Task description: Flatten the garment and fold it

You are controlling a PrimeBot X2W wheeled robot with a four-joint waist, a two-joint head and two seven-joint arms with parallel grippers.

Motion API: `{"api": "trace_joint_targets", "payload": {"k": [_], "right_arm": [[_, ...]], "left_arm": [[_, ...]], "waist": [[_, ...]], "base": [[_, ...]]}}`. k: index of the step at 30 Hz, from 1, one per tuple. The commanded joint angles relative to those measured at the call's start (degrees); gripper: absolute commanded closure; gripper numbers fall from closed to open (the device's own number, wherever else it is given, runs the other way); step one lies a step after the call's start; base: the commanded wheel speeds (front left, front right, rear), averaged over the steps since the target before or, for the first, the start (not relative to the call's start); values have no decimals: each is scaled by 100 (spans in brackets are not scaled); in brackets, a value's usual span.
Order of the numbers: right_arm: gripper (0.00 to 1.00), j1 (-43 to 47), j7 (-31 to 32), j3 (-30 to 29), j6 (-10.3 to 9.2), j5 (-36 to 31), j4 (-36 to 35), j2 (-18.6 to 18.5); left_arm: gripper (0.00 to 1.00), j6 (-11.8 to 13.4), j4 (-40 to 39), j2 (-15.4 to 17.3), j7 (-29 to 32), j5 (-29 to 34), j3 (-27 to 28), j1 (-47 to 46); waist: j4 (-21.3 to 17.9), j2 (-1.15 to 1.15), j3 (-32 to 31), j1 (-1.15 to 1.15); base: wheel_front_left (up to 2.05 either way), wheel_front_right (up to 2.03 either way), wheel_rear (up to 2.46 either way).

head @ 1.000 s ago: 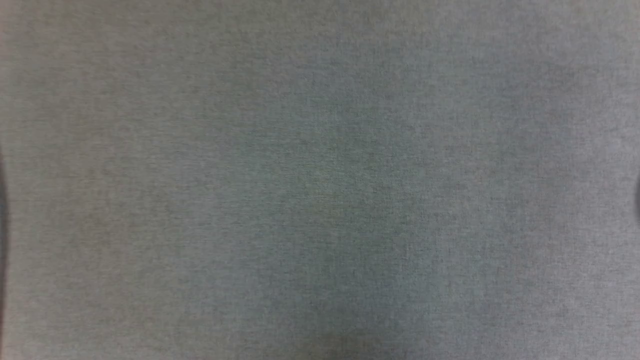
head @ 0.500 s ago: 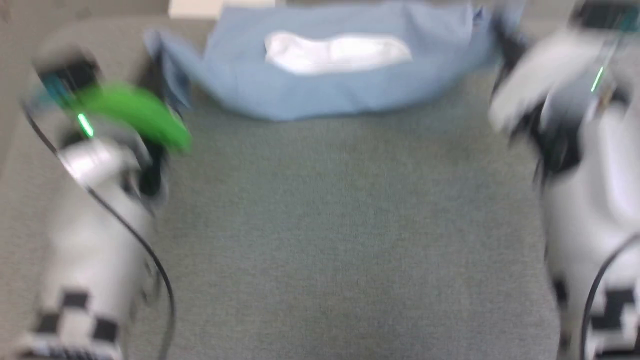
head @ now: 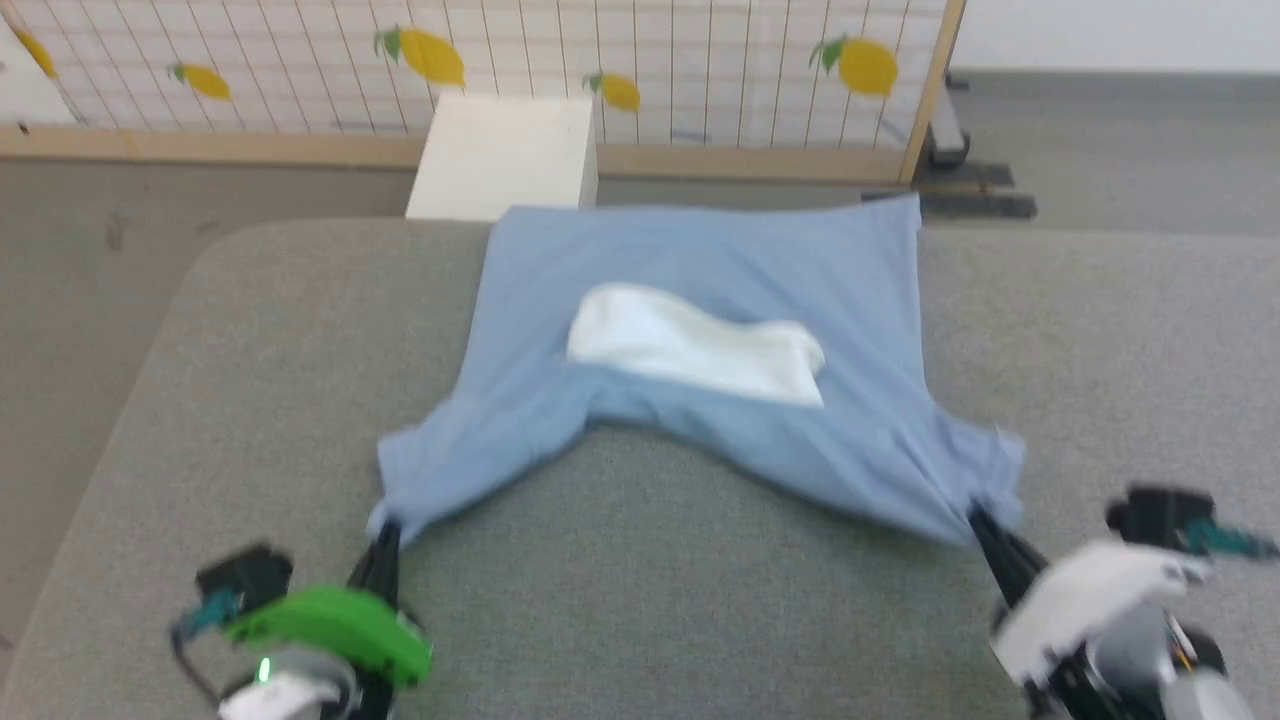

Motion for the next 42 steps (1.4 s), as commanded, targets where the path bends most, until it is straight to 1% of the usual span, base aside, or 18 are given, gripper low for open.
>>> {"api": "trace_joint_targets", "payload": {"k": [1, 5, 12, 15, 18, 20, 22, 24, 28, 30, 34, 37, 38, 39, 42], "right_arm": [[100, 250, 41, -123, -6, 66, -136, -8], [100, 944, 168, -454, -6, 224, -430, -7], [100, 1629, 585, -715, -6, 198, -821, -7], [100, 1707, 785, -773, -6, 98, -989, -7], [100, 1677, 1066, -778, -6, -208, -1191, -7], [100, 1571, 1351, -662, -6, -503, -1334, -13], [100, 1389, 1717, -479, -6, -846, -1422, -75], [100, 1151, 2208, -306, -6, -1181, -1404, -112], [100, 624, 3303, 70, -6, -1750, -1138, -185], [100, 428, 3735, 247, -6, -1977, -929, -230], [100, 231, 4328, 429, -6, -2231, -486, -261], [100, 176, 4502, 502, -6, -2198, -287, -244], [60, 167, 4511, 516, -6, -2154, -260, -239], [0, 153, 4490, 527, -6, -2098, -266, -236], [0, 133, 4466, 497, -6, -1876, -397, -236]], "left_arm": [[100, 91, -144, 61, -1, -102, 56, 295], [100, 352, -628, 182, 200, -263, 155, 1006], [100, 985, -1551, 525, 634, -458, 386, 2010], [100, 1315, -1865, 732, 929, -370, 352, 2242], [100, 1681, -2127, 1041, 1333, -81, 162, 2318], [100, 1809, -2303, 1223, 1584, 109, 4, 2259], [100, 1883, -2418, 1387, 1808, 298, -158, 2152], [100, 1924, -2520, 1468, 1940, 409, -250, 2032], [100, 1914, -2644, 1501, 1947, 450, -253, 1850], [100, 1888, -2674, 1484, 1899, 443, -239, 1794], [100, 1833, -2706, 1424, 1808, 408, -225, 1731], [100, 1801, -2727, 1390, 1741, 389, -217, 1708], [100, 1796, -2741, 1377, 1717, 379, -208, 1707], [100, 1797, -2754, 1368, 1706, 372, -206, 1712], [100, 1813, -2794, 1354, 1697, 357, -207, 1741]], "waist": [[5, 24, -323, 1], [5, 24, -409, 1], [-87, 24, -429, 1], [-107, 24, -380, 1], [-107, 24, -295, 1], [-118, 24, -208, 1], [-148, 24, -127, 1], [-191, 24, -38, 1], [-239, 24, 150, 1], [-229, 24, 220, 1], [-170, 24, 327, 1], [-132, 24, 370, 1], [-129, 24, 370, 1], [-130, 24, 367, 1], [-152, 24, 321, 1]], "base": [[0, 0, 0], [0, 0, 0], [0, 0, 0], [0, 0, 0], [0, 0, 0], [0, 0, 0], [0, 0, 0], [0, 0, 0], [0, 0, 0], [0, 0, 0], [0, 0, 0], [0, 0, 0], [0, 0, 0], [0, 0, 0], [0, 0, 0]]}}
